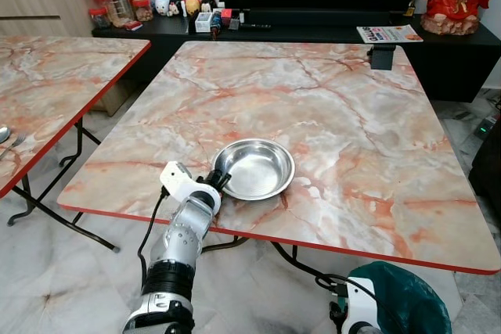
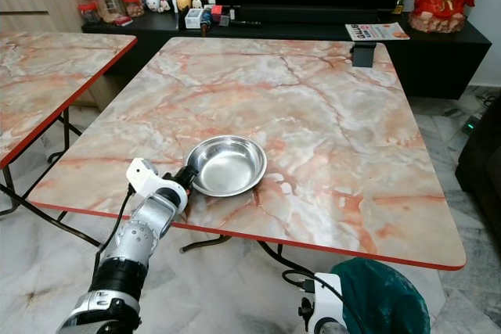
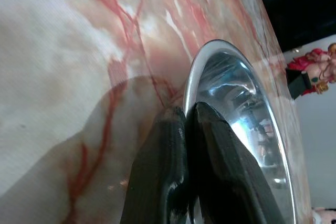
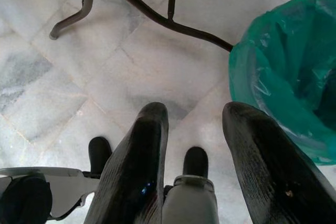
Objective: Setting the table
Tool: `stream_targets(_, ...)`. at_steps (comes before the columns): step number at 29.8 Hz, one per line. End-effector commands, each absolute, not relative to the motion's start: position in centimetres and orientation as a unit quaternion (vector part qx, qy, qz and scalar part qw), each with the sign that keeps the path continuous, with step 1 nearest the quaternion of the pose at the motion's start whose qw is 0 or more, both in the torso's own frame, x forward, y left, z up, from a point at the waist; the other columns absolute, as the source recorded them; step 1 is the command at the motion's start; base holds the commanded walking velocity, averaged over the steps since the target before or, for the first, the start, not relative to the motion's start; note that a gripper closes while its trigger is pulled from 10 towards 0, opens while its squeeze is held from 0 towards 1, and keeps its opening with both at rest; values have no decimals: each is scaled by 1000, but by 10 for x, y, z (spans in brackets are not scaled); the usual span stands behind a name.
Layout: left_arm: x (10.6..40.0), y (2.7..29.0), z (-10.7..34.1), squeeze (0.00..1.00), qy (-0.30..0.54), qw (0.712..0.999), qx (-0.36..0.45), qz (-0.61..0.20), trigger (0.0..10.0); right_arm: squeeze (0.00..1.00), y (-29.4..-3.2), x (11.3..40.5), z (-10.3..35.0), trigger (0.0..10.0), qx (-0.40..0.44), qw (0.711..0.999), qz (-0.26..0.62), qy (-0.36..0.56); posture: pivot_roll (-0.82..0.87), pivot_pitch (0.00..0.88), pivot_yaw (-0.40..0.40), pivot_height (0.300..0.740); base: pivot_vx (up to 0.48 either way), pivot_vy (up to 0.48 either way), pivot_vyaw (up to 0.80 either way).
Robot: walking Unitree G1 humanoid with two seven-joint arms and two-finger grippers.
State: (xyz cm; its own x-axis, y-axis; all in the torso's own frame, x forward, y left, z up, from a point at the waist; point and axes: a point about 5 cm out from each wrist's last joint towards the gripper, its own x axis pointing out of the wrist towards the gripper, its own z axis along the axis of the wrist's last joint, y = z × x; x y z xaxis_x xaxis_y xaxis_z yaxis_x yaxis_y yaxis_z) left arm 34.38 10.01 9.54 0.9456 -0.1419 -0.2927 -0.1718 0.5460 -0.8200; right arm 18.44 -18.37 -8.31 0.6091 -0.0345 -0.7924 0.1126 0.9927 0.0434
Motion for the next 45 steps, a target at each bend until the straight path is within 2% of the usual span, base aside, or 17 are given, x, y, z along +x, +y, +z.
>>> stream_targets(1, 354, 43, 131, 0, 166, 845, -504, -69, 10000, 0, -182, 187, -82, 10000, 50, 898, -45, 435, 13, 0, 59, 740, 0, 0, 0)
stream_targets(12, 353, 38, 139, 0, 163, 848, -497, -89, 10000, 0, -179, 188, -82, 10000, 52, 898, -44, 435, 31, 0, 60, 740, 0, 0, 0)
stream_targets(13, 353, 39, 138, 859, 164, 849, -495, -87, 10000, 0, -179, 188, -82, 10000, 52, 898, -43, 435, 31, 0, 61, 740, 0, 0, 0)
stream_targets(14, 353, 41, 137, 1000, 165, 849, -494, -84, 10000, 0, -179, 188, -82, 10000, 52, 898, -43, 435, 31, 0, 61, 740, 0, 0, 0)
stream_targets(28, 354, 61, 134, 1000, 158, 855, -491, -56, 10000, 0, -178, 187, -82, 10000, 54, 897, -44, 437, 40, 0, 63, 740, 0, 0, 0)
stream_targets(29, 354, 64, 135, 686, 152, 858, -488, -54, 10000, 0, -178, 187, -82, 10000, 54, 897, -44, 436, 41, 0, 63, 740, 0, 0, 0)
stream_targets(30, 353, 67, 135, 0, 148, 860, -485, -52, 10000, 0, -178, 187, -82, 10000, 54, 897, -43, 437, 41, 0, 63, 740, 0, 0, 0)
stream_targets(33, 350, 78, 131, 0, 141, 863, -483, -39, 10000, 0, -177, 187, -82, 10000, 54, 897, -43, 437, 46, 0, 61, 740, 0, 0, 0)
stream_targets(39, 337, 118, 120, 0, 117, 875, -469, 9, 10000, 0, -177, 189, -82, 10000, 53, 897, -41, 436, 63, 0, 54, 740, 0, 0, 0)
stream_targets(40, 333, 130, 118, 0, 105, 881, -460, 22, 10000, 0, -177, 189, -82, 10000, 52, 897, -41, 436, 65, 0, 52, 740, 0, 0, 0)
stream_targets(43, 328, 143, 117, 0, 84, 892, -442, 36, 10000, 0, -177, 190, -81, 10000, 52, 898, -40, 436, 66, 0, 51, 740, 0, 0, 0)
stream_targets(45, 322, 170, 116, 0, 46, 910, -403, 82, 10000, 0, -177, 191, -80, 10000, 51, 899, -40, 434, 69, 0, 49, 740, 0, 0, 0)
